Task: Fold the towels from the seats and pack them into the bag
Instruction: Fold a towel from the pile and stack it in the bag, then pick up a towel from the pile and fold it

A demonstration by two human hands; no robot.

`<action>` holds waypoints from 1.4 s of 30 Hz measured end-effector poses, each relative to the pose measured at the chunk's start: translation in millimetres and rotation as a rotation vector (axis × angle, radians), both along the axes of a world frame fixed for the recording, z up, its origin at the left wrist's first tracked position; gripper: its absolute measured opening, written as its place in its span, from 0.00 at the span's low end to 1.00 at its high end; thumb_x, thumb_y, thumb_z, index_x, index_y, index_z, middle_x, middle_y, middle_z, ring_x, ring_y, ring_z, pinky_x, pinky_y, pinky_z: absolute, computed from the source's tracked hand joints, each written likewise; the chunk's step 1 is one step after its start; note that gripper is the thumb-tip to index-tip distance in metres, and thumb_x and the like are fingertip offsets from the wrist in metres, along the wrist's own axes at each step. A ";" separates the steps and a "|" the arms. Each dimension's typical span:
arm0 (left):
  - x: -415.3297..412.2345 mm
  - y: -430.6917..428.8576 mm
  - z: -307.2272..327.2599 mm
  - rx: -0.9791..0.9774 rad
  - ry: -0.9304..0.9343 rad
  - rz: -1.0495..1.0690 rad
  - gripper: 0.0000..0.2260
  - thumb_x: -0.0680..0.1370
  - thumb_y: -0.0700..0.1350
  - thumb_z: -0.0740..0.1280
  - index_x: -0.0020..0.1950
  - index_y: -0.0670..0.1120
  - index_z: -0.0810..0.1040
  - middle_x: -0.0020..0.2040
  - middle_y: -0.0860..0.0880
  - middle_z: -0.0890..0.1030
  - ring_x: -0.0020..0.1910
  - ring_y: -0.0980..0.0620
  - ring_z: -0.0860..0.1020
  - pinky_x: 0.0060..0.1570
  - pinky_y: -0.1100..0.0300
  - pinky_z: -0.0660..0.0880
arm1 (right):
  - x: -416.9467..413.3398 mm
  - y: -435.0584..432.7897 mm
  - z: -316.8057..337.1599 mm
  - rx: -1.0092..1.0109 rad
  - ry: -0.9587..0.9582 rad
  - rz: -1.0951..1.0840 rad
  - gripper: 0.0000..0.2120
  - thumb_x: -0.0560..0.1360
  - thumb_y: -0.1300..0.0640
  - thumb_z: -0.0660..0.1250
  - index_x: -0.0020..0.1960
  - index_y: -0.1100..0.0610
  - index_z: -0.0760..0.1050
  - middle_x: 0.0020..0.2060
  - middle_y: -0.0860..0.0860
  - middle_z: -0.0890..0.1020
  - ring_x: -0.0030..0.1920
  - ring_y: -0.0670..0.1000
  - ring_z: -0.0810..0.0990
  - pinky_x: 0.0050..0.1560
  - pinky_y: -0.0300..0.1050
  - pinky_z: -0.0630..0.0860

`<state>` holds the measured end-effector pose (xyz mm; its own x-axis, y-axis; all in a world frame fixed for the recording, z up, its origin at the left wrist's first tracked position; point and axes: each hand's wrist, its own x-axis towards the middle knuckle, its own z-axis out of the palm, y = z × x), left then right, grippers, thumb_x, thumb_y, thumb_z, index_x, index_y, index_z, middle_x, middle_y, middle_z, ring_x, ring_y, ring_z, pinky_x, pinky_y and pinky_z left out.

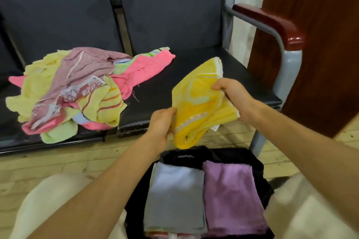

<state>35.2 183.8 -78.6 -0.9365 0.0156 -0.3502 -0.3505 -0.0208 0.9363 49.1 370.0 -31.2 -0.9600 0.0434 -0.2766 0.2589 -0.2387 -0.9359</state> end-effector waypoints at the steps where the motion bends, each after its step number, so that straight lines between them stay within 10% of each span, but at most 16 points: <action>1: 6.6 -1.7 1.2 0.111 -0.075 -0.038 0.11 0.80 0.46 0.63 0.54 0.40 0.78 0.47 0.41 0.81 0.43 0.45 0.79 0.45 0.53 0.76 | 6.4 -2.8 2.1 -0.051 0.003 0.014 0.14 0.76 0.60 0.59 0.58 0.61 0.75 0.46 0.59 0.84 0.44 0.59 0.84 0.40 0.50 0.81; 7: 45.6 -18.9 3.1 0.520 -0.301 -0.271 0.17 0.79 0.53 0.61 0.63 0.45 0.77 0.57 0.41 0.82 0.52 0.41 0.81 0.55 0.46 0.76 | 44.6 -14.1 -22.4 -0.183 -0.011 -0.038 0.12 0.77 0.61 0.54 0.49 0.62 0.76 0.36 0.57 0.82 0.34 0.55 0.82 0.35 0.45 0.80; 18: 73.9 18.9 -86.1 -0.345 0.091 -0.213 0.14 0.81 0.51 0.60 0.62 0.46 0.73 0.56 0.46 0.80 0.56 0.44 0.78 0.56 0.49 0.75 | 100.7 16.8 -106.8 0.608 -0.098 0.001 0.15 0.80 0.67 0.55 0.57 0.50 0.72 0.48 0.46 0.80 0.48 0.48 0.78 0.46 0.43 0.76; 22: 74.4 53.8 -124.4 -0.508 0.063 -0.246 0.16 0.81 0.52 0.60 0.62 0.41 0.73 0.60 0.40 0.78 0.60 0.40 0.75 0.59 0.48 0.72 | 105.8 39.8 -160.7 0.844 -0.285 -0.049 0.19 0.81 0.61 0.52 0.71 0.57 0.64 0.59 0.59 0.77 0.55 0.61 0.77 0.56 0.55 0.75; 26: 79.5 79.7 -159.3 -0.594 0.009 -0.318 0.15 0.82 0.45 0.59 0.63 0.37 0.70 0.62 0.37 0.76 0.60 0.39 0.74 0.54 0.53 0.70 | 117.5 56.7 -204.4 0.905 -0.429 -0.010 0.18 0.82 0.59 0.51 0.70 0.60 0.57 0.41 0.56 0.72 0.36 0.55 0.72 0.30 0.47 0.64; 32: 77.2 87.4 -203.0 -0.654 -0.119 -0.448 0.20 0.83 0.46 0.57 0.73 0.39 0.62 0.68 0.39 0.72 0.65 0.40 0.71 0.61 0.53 0.69 | 124.7 69.7 -264.7 0.852 -0.450 0.074 0.11 0.81 0.60 0.54 0.62 0.58 0.57 0.38 0.48 0.65 0.35 0.47 0.66 0.38 0.47 0.66; 42: 77.0 94.7 -215.9 -0.729 -0.190 -0.512 0.27 0.83 0.46 0.55 0.78 0.40 0.46 0.75 0.40 0.61 0.71 0.40 0.65 0.66 0.53 0.63 | 115.4 66.5 -276.9 0.786 -0.585 0.081 0.31 0.78 0.61 0.58 0.76 0.61 0.47 0.57 0.56 0.70 0.52 0.57 0.71 0.46 0.51 0.68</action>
<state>112.2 278.6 -294.4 -0.8012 0.1281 -0.5845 -0.3039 0.7543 0.5819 164.5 436.5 -308.0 -0.6889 0.3584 -0.6301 0.7203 0.4363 -0.5393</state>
